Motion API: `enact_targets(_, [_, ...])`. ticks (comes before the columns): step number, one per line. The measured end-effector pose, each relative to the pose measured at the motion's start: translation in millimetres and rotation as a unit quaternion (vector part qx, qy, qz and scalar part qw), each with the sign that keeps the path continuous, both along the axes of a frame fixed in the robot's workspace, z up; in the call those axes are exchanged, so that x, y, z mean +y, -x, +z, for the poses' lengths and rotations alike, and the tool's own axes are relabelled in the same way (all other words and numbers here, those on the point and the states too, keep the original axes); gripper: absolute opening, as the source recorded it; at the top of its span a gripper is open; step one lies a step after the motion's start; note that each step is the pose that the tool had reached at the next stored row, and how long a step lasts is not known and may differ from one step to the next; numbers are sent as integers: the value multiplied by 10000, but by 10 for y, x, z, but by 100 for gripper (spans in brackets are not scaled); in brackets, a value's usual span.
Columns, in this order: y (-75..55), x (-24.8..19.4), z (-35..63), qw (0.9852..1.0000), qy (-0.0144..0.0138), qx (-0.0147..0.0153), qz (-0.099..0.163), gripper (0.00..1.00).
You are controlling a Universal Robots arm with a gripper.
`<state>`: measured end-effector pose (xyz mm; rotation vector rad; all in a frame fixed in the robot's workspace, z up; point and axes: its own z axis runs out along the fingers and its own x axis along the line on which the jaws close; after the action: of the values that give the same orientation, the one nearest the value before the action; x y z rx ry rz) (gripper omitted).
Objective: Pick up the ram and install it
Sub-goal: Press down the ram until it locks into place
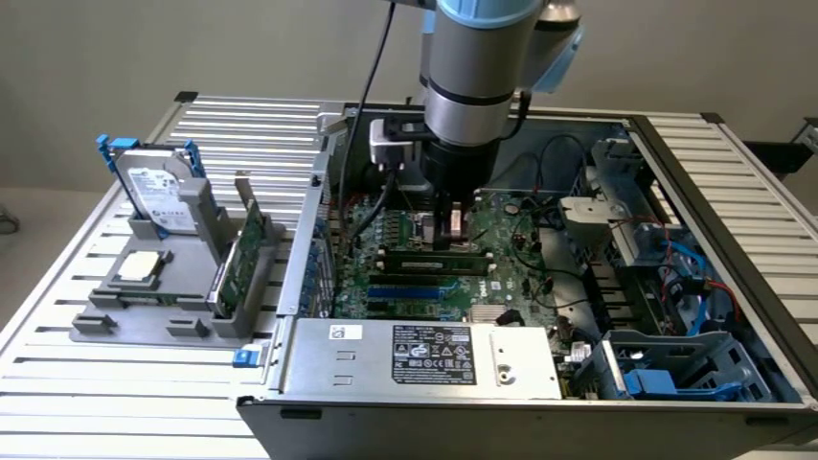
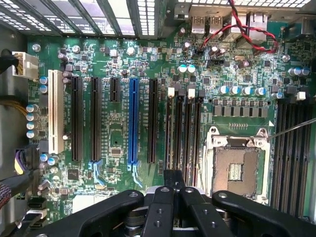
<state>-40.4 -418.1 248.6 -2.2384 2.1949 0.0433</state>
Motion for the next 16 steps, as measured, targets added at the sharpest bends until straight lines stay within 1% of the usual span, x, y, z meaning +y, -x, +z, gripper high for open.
enact_targets(8, [37,12,-80,10000,0,23,0,11])
enact_targets(16, [53,39,-120,10000,-4,39,0,11])
